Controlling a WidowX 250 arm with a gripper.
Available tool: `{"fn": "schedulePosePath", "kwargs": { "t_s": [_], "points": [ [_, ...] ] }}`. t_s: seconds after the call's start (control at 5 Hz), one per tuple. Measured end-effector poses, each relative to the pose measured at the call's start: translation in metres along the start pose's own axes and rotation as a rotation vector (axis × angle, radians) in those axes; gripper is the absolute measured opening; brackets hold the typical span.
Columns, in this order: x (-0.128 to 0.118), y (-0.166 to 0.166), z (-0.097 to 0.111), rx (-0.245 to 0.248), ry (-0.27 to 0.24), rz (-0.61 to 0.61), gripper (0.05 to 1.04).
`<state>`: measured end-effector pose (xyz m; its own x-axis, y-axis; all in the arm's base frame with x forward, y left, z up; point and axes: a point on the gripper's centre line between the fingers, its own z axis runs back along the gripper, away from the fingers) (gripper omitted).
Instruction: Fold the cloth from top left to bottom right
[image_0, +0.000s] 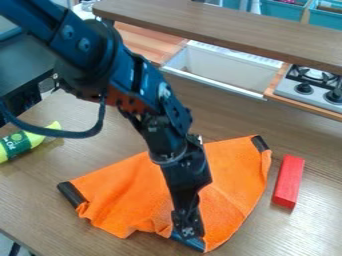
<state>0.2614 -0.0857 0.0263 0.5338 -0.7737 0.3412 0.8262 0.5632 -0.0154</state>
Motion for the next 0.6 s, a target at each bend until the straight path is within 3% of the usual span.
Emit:
{"fn": "schedulePosePath", "kwargs": {
  "t_s": [0.2, 0.4, 0.6],
  "points": [
    [0.002, -0.006, 0.012, -0.028, -0.008, -0.022, 1.001],
    [0.008, -0.013, 0.036, 0.057, -0.035, -0.055, 0.999],
    [0.01, -0.033, 0.054, 0.19, -0.024, -0.132, 0.999]
  ]
}}
